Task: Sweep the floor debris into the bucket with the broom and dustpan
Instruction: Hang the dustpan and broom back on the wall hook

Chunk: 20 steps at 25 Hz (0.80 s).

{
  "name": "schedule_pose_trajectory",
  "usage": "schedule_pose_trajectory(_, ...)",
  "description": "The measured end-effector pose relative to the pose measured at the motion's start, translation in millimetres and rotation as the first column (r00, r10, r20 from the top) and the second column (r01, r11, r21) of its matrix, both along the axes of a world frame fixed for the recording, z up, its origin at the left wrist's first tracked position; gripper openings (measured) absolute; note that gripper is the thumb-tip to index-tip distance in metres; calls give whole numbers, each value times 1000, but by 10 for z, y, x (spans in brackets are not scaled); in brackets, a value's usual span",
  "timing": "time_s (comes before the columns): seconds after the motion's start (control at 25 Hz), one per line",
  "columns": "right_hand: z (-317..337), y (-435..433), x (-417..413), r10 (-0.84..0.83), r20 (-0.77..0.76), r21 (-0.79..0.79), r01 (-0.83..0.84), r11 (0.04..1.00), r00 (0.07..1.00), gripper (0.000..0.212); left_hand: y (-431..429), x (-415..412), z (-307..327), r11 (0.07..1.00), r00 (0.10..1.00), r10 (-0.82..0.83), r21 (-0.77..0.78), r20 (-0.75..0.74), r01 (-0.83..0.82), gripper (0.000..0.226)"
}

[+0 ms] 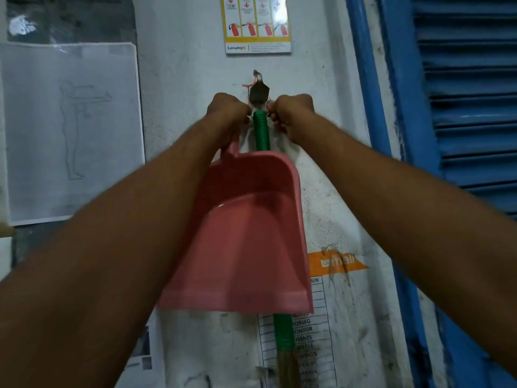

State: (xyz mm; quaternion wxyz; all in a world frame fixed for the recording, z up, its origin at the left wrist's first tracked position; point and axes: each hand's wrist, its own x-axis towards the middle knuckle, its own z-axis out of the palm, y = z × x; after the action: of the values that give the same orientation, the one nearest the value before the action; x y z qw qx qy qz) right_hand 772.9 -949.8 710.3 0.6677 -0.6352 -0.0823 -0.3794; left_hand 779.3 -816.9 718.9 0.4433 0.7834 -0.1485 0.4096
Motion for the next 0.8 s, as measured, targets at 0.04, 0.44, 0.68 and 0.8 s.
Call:
schedule_pose_trajectory(0.04, -48, 17, 35, -51, 18, -17, 52, 999, 999, 7, 10, -5, -54, 1000, 1000, -3, -14, 31, 3, 17)
schedule_pose_trajectory(0.44, -494, 104, -590, 227, -66, -458, -232, 858, 972, 22, 26, -667, -328, 970, 976, -215, -105, 43, 219, 69)
schedule_pose_trajectory(0.68, -486, -51, -657, 380, -64, -306, -381, 873, 923, 24, -164, -693, -469, 952, 961, -258, -144, 103, 271, 66)
schedule_pose_trajectory(0.8, -472, -84, -665, 429, -126, -259, -447, 856, 895, 21, -202, -677, -498, 951, 956, -272, -123, 104, 284, 65)
